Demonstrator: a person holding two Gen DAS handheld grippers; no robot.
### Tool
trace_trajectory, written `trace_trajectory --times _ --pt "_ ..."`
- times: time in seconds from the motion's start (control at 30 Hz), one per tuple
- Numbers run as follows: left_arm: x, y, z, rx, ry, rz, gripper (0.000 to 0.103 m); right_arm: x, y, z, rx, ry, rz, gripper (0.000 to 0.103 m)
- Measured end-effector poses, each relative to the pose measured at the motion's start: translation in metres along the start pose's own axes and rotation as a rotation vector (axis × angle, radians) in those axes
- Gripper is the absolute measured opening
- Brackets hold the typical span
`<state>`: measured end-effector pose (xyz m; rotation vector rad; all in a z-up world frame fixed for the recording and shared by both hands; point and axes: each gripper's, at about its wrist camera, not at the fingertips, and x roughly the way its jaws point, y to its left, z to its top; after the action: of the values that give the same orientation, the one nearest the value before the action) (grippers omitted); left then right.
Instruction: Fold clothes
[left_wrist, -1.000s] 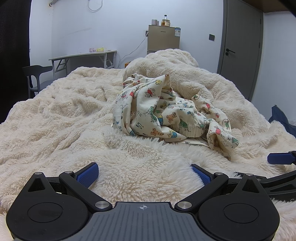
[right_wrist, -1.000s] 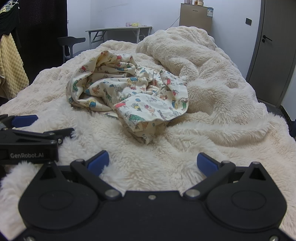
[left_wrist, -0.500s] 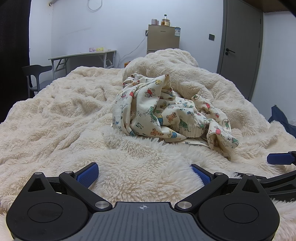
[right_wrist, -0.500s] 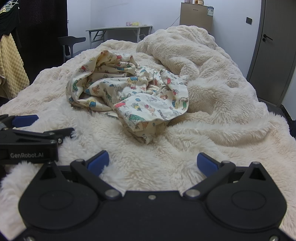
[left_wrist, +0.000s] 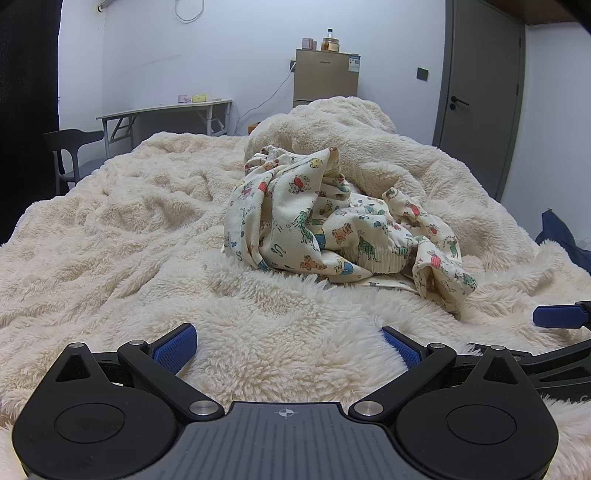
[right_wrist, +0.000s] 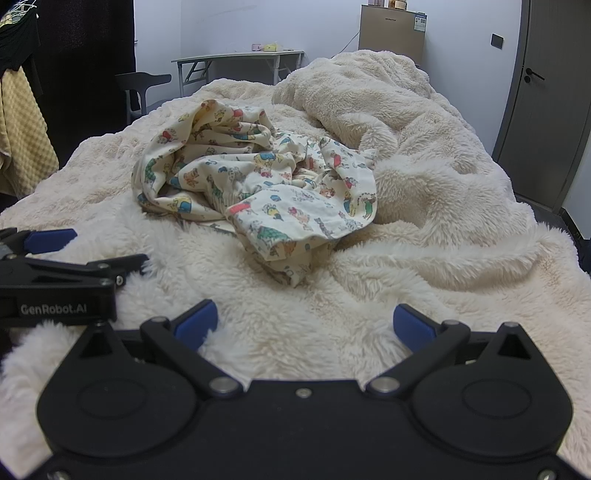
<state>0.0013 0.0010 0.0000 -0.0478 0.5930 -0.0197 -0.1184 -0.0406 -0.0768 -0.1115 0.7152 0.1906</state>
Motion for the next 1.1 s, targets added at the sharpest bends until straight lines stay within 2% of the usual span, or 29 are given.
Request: trace_trajectory --times 1.1 --pt "0.0011 -0.0004 -0.0006 -0.007 0.002 -0.007 0.103 0.0013 -0.0014 -0.0006 0.004 0.005 0.008 0.103"
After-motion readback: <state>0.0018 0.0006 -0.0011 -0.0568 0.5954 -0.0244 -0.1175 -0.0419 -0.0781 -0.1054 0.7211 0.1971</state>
